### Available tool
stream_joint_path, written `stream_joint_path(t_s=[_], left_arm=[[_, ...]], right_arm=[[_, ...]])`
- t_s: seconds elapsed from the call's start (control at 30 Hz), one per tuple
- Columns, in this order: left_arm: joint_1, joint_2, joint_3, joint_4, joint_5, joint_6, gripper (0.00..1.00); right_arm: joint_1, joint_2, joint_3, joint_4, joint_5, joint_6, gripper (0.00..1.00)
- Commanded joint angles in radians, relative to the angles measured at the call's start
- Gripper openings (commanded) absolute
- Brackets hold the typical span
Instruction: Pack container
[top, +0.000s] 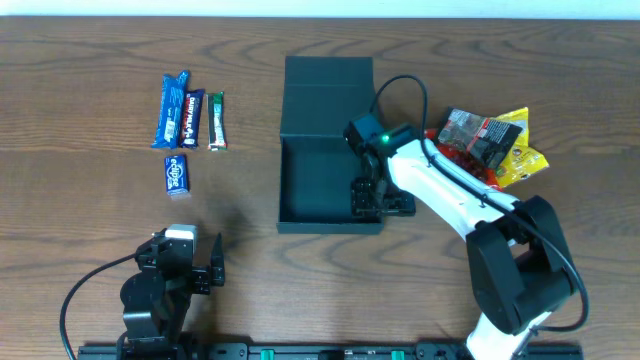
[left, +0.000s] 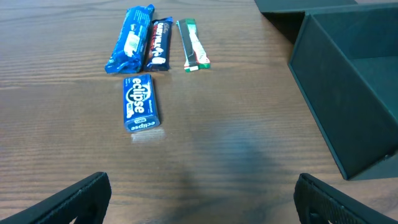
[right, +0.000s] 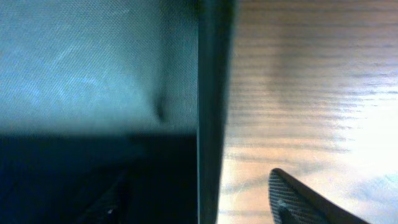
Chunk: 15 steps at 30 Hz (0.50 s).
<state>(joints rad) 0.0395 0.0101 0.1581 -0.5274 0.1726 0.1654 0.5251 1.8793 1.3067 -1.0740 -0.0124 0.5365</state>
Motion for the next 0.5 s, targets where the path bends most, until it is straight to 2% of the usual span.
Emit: stream_joint_path(t_s=[0.0,0.03,0.07,0.17,0.27,0.47], left_arm=[[0.006,-0.006,-0.013,0.001,-0.004,0.014,0.95],[0.006,-0.006,-0.013,0.001,-0.004,0.014,0.95],[0.006,-0.006,-0.013,0.001,-0.004,0.014,0.95],[0.006,-0.006,-0.013,0.001,-0.004,0.014,0.95],[0.006,-0.006,-0.013,0.001,-0.004,0.014,0.95],[0.006,-0.006,-0.013,0.001,-0.004,0.014,0.95]], right_arm=[[-0.003,-0.077,0.112,-0.040,0.005,-0.032,0.80],[-0.003,-0.107,0.148,-0.056,0.006,-0.062,0.87],[-0.003,-0.131,0.174,-0.065,0.012,-0.084,0.99],[-0.013,-0.235,0.237,-0.070,0.071,-0.162,0.99],[-0.052,-0.328,0.244,-0.063,0.213,-0.187,0.99],[-0.171,-0.360,0.243,-0.063,0.383,-0.211,0.99]])
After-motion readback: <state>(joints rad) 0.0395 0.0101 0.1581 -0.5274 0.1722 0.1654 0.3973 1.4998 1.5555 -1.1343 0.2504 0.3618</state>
